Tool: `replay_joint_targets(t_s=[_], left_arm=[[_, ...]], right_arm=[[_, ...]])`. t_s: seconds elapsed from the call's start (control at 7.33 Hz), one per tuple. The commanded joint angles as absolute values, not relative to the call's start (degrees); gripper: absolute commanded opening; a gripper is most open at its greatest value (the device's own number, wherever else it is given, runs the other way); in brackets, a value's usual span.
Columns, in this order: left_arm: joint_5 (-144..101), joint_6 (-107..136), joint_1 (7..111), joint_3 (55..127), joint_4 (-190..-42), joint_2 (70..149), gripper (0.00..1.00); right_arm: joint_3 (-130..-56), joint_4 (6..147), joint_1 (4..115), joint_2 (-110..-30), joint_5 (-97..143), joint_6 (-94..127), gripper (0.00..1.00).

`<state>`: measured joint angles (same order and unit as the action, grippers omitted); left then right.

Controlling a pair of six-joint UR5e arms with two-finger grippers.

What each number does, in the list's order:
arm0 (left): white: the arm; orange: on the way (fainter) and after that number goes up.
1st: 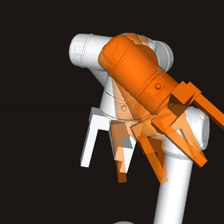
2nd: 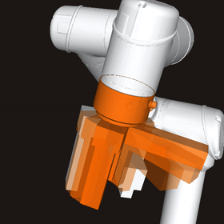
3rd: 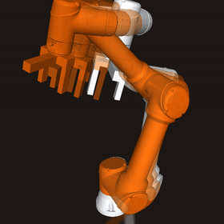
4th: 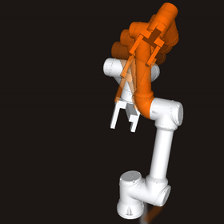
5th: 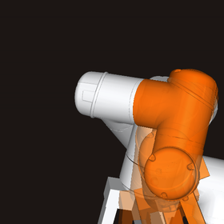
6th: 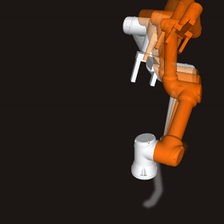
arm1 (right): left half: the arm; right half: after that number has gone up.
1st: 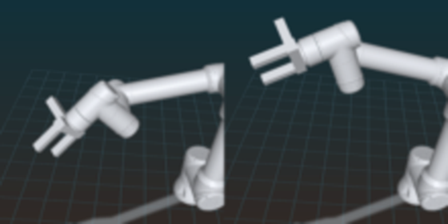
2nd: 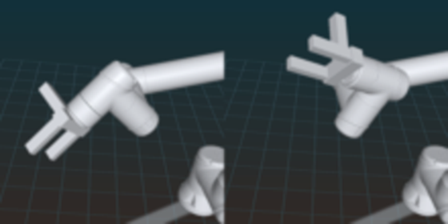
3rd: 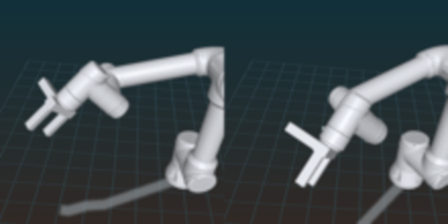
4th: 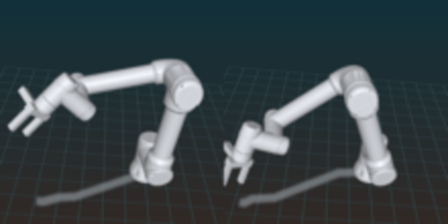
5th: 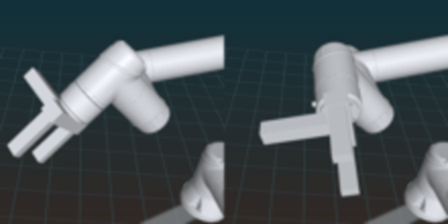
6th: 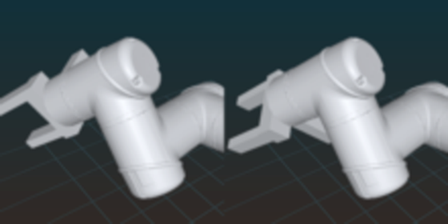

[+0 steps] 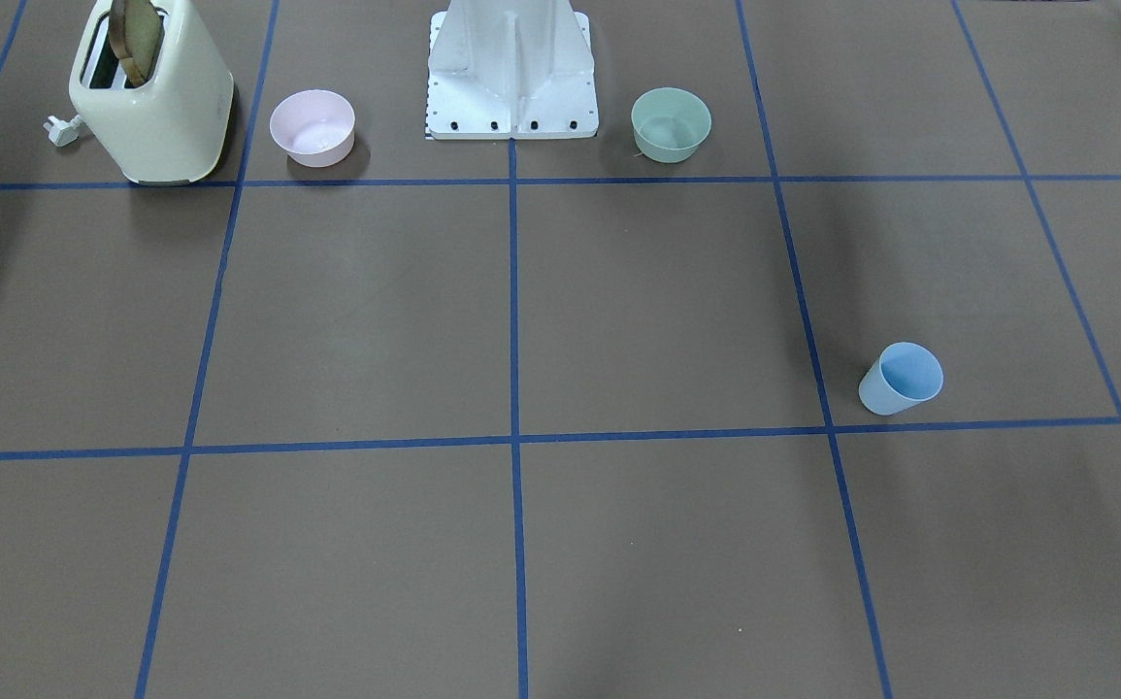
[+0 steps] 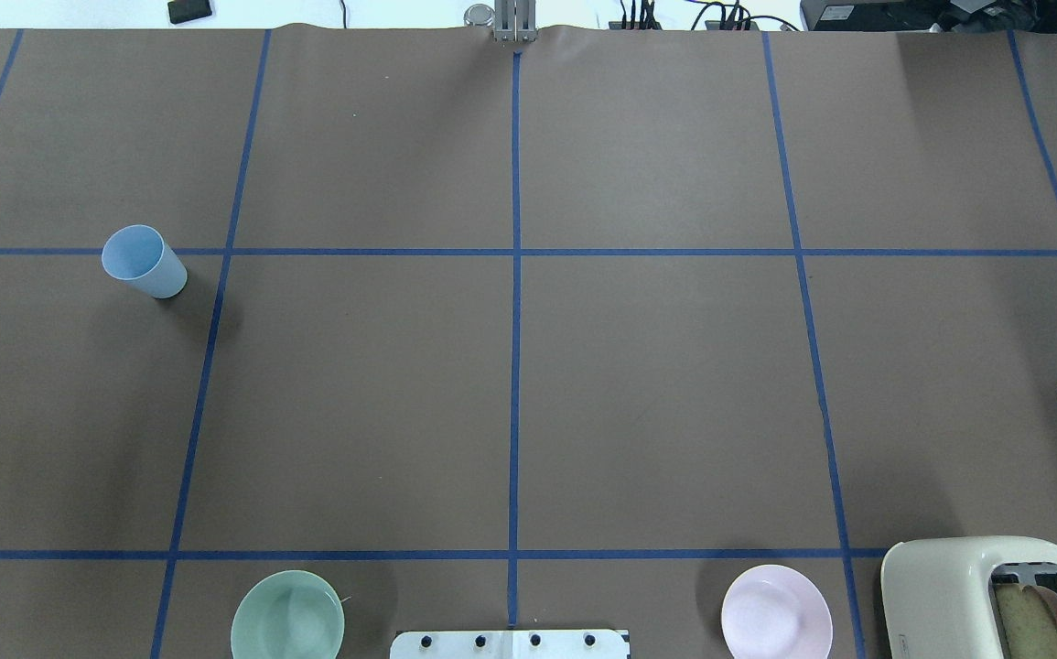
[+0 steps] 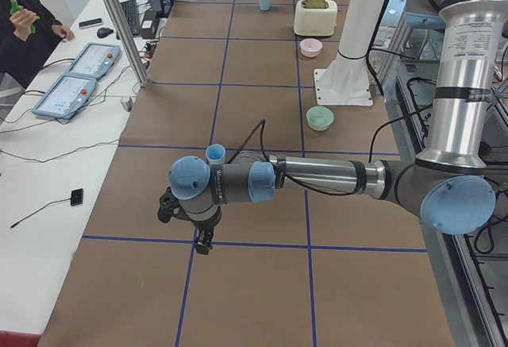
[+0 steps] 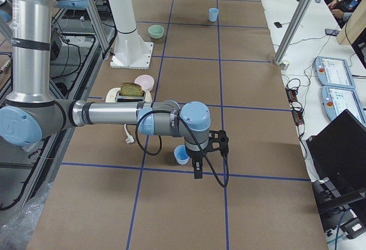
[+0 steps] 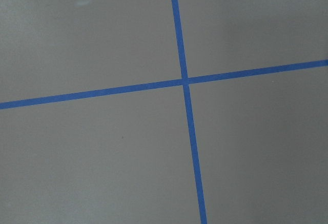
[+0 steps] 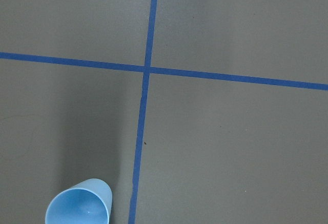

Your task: Stack blue cups with both arms

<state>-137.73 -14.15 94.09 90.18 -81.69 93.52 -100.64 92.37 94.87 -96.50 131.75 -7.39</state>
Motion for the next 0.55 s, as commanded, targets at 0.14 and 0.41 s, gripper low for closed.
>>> replay_joint_targets(t_s=[0.14,0.41], left_arm=[[-137.72,-14.06,94.04,90.35,-81.65,93.60,0.99],[-137.81,-9.44,93.43,91.75,-82.61,94.04,0.99]], right_arm=[[-101.16,92.37,94.83,-95.89,133.84,-8.79,1.00],[-100.90,92.55,93.53,-94.40,135.43,-8.88,1.00]])
